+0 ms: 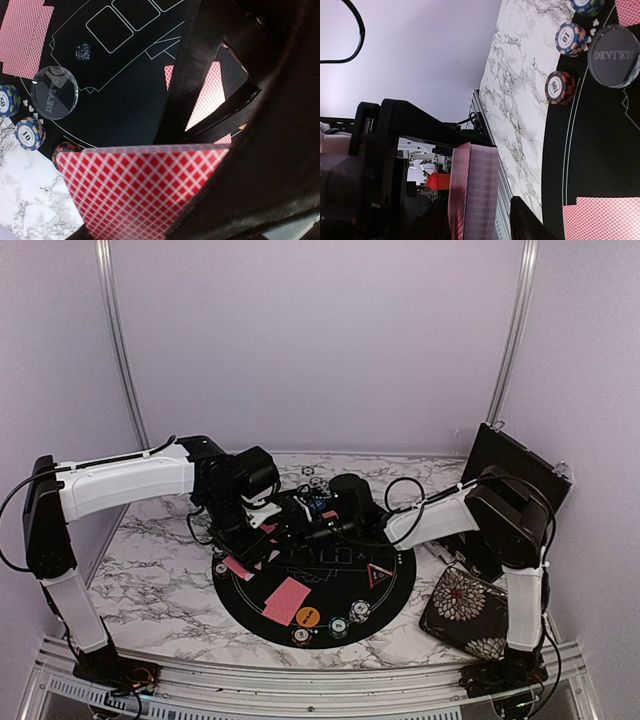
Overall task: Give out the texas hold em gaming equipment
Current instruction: Pick up the poker card from the face-down deck piles.
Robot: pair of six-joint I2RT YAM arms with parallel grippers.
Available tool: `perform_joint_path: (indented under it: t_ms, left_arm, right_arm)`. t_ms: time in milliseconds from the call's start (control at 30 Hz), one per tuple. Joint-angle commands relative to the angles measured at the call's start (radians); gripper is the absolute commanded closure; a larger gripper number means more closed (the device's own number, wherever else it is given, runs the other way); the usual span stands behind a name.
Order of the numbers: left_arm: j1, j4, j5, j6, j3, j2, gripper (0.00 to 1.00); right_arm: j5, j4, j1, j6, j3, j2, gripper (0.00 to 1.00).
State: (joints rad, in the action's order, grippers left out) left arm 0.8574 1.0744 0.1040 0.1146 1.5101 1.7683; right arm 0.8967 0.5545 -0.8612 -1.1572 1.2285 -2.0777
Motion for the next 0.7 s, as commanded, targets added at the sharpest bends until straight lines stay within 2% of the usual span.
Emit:
perform_joint_path:
  t_ms: [0,267,667]
  left_arm:
    - [0.004,0.016,-0.003,-0.011,0.019,-0.022,0.56]
    - [0.003,0.016,-0.007,-0.010,0.016,-0.030,0.56]
    - [0.003,0.015,-0.009,-0.012,0.016,-0.030,0.56]
  right_arm:
    - [-0.021,-0.016,-0.007,0.020,0.041,-0.010,0.58]
    - [-0.071,-0.117,0.007,0.083,0.045,0.007,0.63]
    - [-0.102,-0.150,0.031,0.108,0.025,0.038,0.66]
